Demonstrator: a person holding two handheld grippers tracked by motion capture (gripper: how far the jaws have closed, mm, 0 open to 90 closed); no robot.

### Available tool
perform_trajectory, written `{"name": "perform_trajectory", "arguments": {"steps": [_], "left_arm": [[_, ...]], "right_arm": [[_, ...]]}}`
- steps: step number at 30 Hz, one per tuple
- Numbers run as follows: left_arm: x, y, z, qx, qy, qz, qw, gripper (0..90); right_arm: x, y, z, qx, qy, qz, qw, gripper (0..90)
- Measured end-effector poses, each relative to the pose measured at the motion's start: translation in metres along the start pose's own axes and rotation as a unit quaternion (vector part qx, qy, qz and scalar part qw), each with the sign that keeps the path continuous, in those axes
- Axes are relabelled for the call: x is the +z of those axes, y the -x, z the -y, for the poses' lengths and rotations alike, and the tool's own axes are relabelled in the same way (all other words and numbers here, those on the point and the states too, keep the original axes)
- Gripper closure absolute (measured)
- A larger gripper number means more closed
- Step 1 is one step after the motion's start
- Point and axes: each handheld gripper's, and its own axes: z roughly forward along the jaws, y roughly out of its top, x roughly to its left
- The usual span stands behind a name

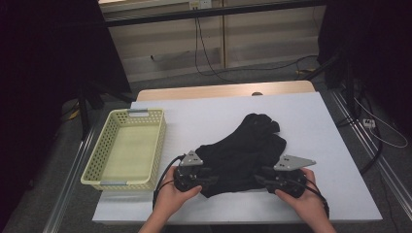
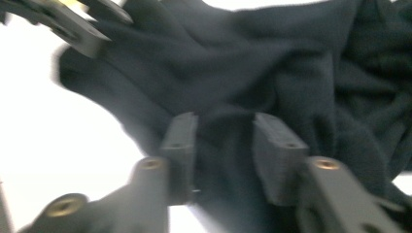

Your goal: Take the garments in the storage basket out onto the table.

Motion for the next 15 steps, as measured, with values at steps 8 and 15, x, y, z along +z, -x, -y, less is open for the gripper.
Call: {"name": "perform_trajectory", "arguments": {"steps": [8,15], "left_arm": [[-0.018,-0.008,0.000,-0.033,0.009,-0.008,0.9994,83.8],[-0.044,-0.020,0.008,-0.055,0.017,-0.029,0.9979,85.1]], "right_arm": [[0.020,0.008,0.006,-0.010,-0.027,-0.015,0.9995,82.6],[-0.026,0.023,0.016,0.022,0.023,-0.025,0.9992,86.9]]}}
